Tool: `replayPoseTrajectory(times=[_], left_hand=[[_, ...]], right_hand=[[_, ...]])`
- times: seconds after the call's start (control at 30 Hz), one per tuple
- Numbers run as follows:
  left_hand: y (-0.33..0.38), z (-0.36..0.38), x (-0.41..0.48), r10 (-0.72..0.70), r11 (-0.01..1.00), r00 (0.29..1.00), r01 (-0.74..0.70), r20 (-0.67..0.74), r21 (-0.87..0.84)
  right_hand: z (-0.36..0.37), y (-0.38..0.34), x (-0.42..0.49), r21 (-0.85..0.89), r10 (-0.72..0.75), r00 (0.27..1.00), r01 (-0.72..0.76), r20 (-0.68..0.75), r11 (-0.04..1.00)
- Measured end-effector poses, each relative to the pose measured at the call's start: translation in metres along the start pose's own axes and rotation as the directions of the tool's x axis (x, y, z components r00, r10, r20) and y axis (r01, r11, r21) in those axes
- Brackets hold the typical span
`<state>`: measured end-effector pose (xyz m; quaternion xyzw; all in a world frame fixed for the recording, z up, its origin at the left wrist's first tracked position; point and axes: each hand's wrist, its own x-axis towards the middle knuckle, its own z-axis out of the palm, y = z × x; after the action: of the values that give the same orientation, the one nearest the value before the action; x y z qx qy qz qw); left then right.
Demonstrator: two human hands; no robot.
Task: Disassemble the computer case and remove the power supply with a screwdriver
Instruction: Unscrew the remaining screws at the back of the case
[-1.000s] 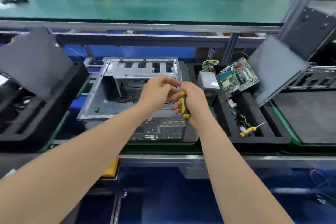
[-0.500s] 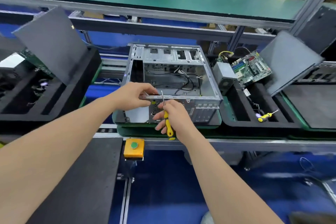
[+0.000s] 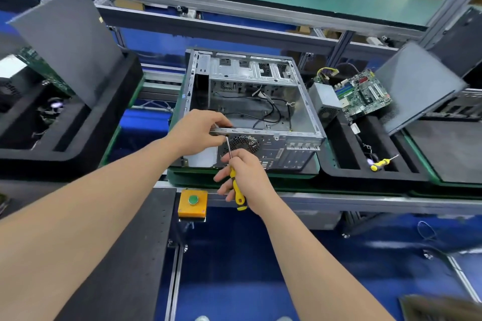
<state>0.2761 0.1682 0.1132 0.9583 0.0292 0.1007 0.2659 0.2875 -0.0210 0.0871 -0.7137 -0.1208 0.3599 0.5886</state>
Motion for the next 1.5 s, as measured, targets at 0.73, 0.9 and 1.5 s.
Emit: replayPoseTrajectory(times=[0.73, 0.9, 1.5], left_hand=[[-0.002, -0.004, 0.006, -0.03, 0.999, 0.998, 0.031, 0.063, -0.027], [-0.002, -0.007, 0.003, -0.045, 0.995, 0.998, 0.049, 0.051, -0.091], [0.0, -0.01, 0.002, 0.009, 1.0, 0.998, -0.008, 0.058, -0.015]], right_hand=[[0.011, -0.007, -0.006, 0.51, 0.126, 0.992, -0.114, 0.012, 0.852], [0.023, -0.008, -0.009, -0.831, -0.359, 0.897, -0.015, -0.257, 0.555], [0.004, -0.004, -0.011, 0.85, 0.021, 0.92, -0.369, 0.391, 0.377]])
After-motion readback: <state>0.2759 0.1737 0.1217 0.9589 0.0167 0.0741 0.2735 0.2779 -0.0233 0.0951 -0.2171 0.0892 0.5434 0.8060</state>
